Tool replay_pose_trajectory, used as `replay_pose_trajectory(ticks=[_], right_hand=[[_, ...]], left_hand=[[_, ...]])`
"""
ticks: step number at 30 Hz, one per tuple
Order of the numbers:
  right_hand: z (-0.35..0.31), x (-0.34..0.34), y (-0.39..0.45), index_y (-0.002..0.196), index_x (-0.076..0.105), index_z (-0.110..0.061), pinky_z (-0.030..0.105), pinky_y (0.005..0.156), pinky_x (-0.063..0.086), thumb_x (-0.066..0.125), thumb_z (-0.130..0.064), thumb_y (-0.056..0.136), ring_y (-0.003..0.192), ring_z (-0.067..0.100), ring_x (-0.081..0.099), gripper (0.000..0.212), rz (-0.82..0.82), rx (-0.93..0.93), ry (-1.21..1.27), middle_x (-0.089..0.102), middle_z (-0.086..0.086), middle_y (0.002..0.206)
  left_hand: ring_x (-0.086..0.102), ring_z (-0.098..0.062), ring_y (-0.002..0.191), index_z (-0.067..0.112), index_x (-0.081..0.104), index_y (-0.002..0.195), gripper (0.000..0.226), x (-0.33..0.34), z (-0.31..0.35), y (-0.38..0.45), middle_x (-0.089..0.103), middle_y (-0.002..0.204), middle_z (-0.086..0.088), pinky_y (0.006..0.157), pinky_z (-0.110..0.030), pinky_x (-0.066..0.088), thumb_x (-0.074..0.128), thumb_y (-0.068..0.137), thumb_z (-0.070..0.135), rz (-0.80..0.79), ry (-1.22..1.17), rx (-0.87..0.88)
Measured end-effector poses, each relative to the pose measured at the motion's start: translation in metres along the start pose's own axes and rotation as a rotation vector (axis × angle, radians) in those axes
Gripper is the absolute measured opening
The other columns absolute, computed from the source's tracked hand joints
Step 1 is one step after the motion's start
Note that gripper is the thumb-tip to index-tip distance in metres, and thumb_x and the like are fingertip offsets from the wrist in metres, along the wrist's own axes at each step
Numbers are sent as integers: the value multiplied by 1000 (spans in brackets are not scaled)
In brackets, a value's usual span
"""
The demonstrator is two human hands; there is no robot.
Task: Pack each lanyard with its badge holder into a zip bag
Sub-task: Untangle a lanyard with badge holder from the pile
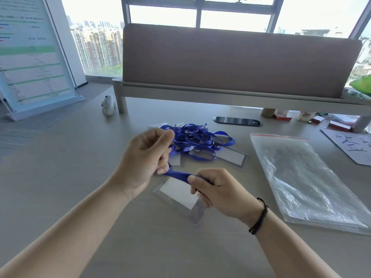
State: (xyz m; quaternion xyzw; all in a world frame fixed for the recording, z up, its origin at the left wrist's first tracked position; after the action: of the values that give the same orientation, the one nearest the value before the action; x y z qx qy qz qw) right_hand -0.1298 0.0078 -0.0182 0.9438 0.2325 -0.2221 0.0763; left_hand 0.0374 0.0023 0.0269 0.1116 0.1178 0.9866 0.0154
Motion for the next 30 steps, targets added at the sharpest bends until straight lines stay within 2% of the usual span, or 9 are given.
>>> replay_pose_trajectory(ticks=[3,7,10,13,17,19,23,25,30], right_hand=[[3,-2,2,78,65,-20,26,51,36,61,-35,96,49,8,39,24,12,-33,-237,46,-7,55],[4,-1,3,87,67,-25,21,55,37,65,-32,93,57,8,45,11,64,-115,-399,49,-9,60],[14,-1,7,92,71,-28,33,66,46,65,-36,90,71,9,50,11,73,-128,-580,49,-10,72],[17,-1,5,84,70,-26,38,68,48,63,-33,83,75,13,53,10,60,-116,-644,52,-7,77],[16,-10,3,87,72,-31,34,71,49,70,-55,70,73,7,54,30,14,-56,-624,56,-8,81],[15,-13,1,90,72,-34,32,73,50,69,-68,61,75,6,54,45,-25,-35,-584,56,-9,83],[13,-8,-4,98,72,-33,30,82,49,71,-62,75,86,5,55,37,-14,-43,-614,58,-13,93],[14,0,-12,100,69,-34,34,90,46,66,-60,81,98,10,54,33,23,-76,-685,58,-14,101],[14,20,-38,119,59,-39,27,102,34,55,-58,90,119,9,46,35,65,-89,-734,53,-19,123]], left_hand=[[42,-13,44,19,67,79,14,-2,-17,-3,57,59,2,46,-22,36,68,93,20,-97,401,70],[62,-3,79,19,70,102,15,3,-35,-12,68,86,13,71,-18,48,58,98,11,-286,938,272],[57,-7,101,22,67,113,25,11,-53,-21,66,109,14,89,-24,46,48,99,12,-486,1155,387],[44,-9,123,28,60,129,37,12,-68,-26,58,135,20,103,-26,37,35,102,27,-560,1294,343],[13,-6,151,34,37,150,63,10,-81,-29,33,158,22,123,-33,5,7,96,44,-624,1431,214],[9,-3,152,34,29,154,61,10,-82,-30,26,161,21,122,-25,-5,9,97,41,-642,1395,139],[36,-5,140,35,31,142,37,6,-67,-45,49,145,20,109,-12,22,32,105,35,-461,1334,170],[43,-5,132,28,31,134,30,1,-60,-62,53,138,18,98,-6,23,38,105,33,-400,1300,198],[58,-9,116,32,51,133,33,-9,-56,-90,66,122,15,96,-22,44,41,103,37,-339,1356,288]])
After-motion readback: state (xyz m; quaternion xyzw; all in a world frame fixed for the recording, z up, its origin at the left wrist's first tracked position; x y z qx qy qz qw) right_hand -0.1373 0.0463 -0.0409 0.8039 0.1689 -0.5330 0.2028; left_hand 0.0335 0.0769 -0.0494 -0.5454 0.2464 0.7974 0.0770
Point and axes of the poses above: each hand's wrist, its own y-axis towards the middle knuckle, its own x-axis out of the palm, z = x × y, the point moved 5 cm from there along y, towards the middle knuckle
